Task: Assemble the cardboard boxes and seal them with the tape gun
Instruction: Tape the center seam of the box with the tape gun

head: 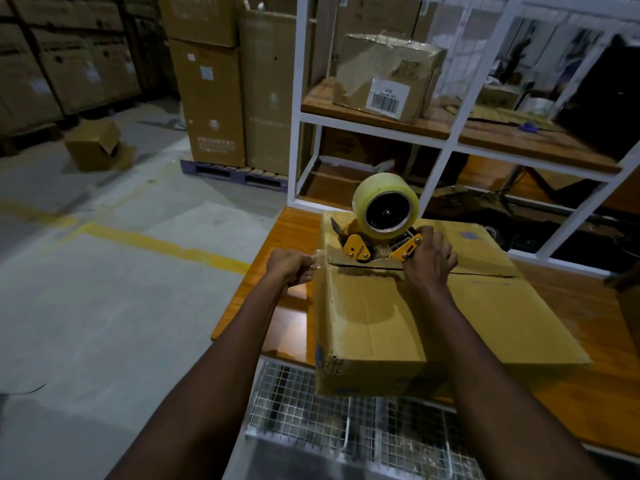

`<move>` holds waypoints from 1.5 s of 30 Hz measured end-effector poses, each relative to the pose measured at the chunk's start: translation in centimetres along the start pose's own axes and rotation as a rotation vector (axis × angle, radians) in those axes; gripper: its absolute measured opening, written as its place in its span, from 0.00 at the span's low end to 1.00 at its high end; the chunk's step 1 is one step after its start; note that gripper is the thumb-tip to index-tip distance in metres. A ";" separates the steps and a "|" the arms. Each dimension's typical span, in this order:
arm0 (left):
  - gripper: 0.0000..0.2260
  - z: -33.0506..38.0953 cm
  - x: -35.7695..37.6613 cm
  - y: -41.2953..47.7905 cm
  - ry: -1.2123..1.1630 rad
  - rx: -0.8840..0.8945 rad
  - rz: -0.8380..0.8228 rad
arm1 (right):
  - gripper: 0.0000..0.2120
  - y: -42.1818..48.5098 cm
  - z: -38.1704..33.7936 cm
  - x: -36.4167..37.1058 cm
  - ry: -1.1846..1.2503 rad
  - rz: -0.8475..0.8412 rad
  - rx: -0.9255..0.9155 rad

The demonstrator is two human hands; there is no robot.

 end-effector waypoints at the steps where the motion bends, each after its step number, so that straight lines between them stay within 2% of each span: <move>1: 0.03 -0.1 -0.1 0.2 -0.009 0.001 0.004 | 0.15 0.1 -0.1 0.1 -0.005 -0.002 -0.001; 12: 0.06 -3.6 0.4 2.6 -0.053 -0.031 -0.011 | 0.18 0.0 0.3 1.3 -0.119 -0.042 -0.012; 20: 0.12 -2.5 0.7 2.5 0.440 0.100 0.060 | 0.22 0.0 0.4 2.0 -0.122 -0.013 -0.027; 26: 0.14 -2.5 0.5 2.4 0.554 0.132 0.105 | 0.21 -0.2 0.6 2.3 -0.112 0.031 -0.045; 32: 0.16 -2.0 -0.1 2.6 0.767 0.161 0.186 | 0.21 -0.2 0.5 2.4 -0.112 0.013 -0.048; 39: 0.17 -0.9 0.0 2.6 0.987 0.145 0.189 | 0.23 -0.4 0.6 2.3 -0.106 -0.004 -0.057; 42: 0.25 -2.1 -0.3 2.8 0.985 0.100 0.107 | 0.23 -0.6 0.7 2.2 -0.103 -0.013 -0.054; 45: 0.22 -2.3 1.4 1.9 0.753 0.250 -0.048 | 0.24 -0.6 0.7 2.4 -0.116 -0.019 -0.045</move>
Point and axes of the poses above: each hand's wrist, its own y-axis towards the middle knuckle, its own x-axis out of the palm, z = x × y, the point moved 7 cm from there along y, towards the middle knuckle, and after that the axes turned 12 degrees about -z, right-handed, at the moved point
